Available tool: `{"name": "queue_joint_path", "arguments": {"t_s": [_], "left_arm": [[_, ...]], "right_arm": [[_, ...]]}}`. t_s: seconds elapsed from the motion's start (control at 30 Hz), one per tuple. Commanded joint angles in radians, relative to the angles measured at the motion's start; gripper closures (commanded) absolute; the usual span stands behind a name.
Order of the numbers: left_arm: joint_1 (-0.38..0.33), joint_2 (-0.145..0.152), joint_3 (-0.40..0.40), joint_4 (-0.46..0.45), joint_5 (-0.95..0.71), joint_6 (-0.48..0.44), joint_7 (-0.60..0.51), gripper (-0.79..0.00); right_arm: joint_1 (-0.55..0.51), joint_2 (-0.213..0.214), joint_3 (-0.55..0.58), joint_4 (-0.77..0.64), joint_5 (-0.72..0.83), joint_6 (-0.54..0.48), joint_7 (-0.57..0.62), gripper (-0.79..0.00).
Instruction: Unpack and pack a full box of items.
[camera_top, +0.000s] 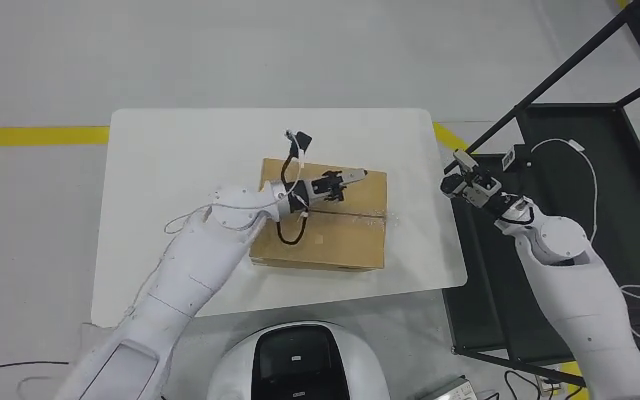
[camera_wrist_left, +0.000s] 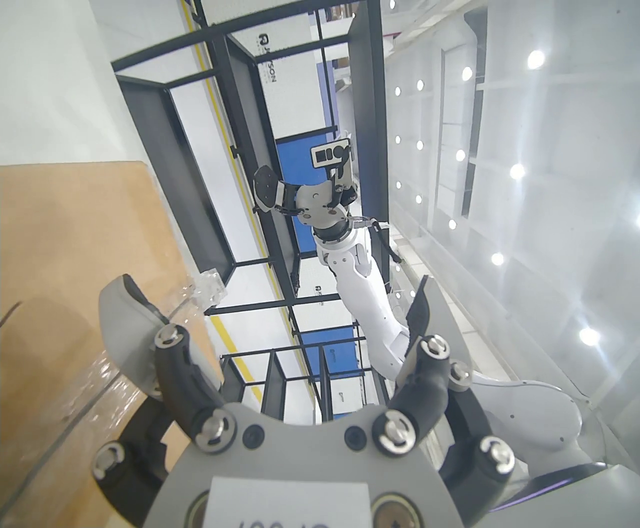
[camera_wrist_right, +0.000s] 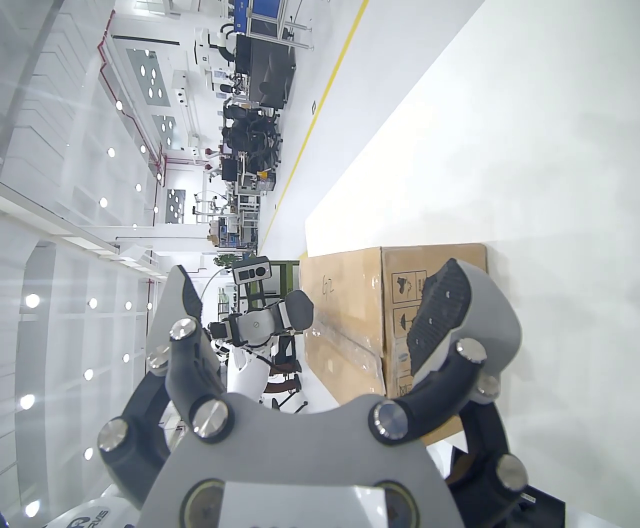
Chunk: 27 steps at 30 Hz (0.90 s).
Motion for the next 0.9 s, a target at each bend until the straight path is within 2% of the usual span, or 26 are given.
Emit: {"name": "queue_joint_path", "arguments": {"t_s": [0.0, 0.13, 0.27, 0.4, 0.6, 0.87], "left_arm": [[0.112, 0.04, -0.116, -0.162, 0.07, 0.054, 0.017, -0.785], [0.289, 0.085, -0.293, -0.389, 0.138, 0.122, 0.073, -0.785], [0.391, 0.106, -0.408, -0.496, 0.183, 0.165, 0.137, -0.785], [0.434, 0.115, -0.484, -0.515, 0.181, 0.197, 0.204, -0.785], [0.47, 0.123, -0.566, -0.493, 0.161, 0.208, 0.277, -0.785], [0.486, 0.133, -0.623, -0.465, 0.144, 0.199, 0.268, -0.785]], "right_arm": [[0.018, -0.004, -0.016, 0.013, -0.016, -0.004, -0.01, -0.785], [0.052, -0.015, -0.048, 0.033, -0.035, -0.03, -0.03, -0.785], [0.079, -0.024, -0.073, 0.053, -0.042, -0.049, -0.037, -0.785], [0.105, -0.032, -0.087, 0.073, -0.047, -0.058, -0.045, -0.785], [0.108, -0.033, -0.088, 0.074, -0.047, -0.058, -0.045, -0.785], [0.108, -0.033, -0.088, 0.074, -0.047, -0.058, -0.045, -0.785]]}}
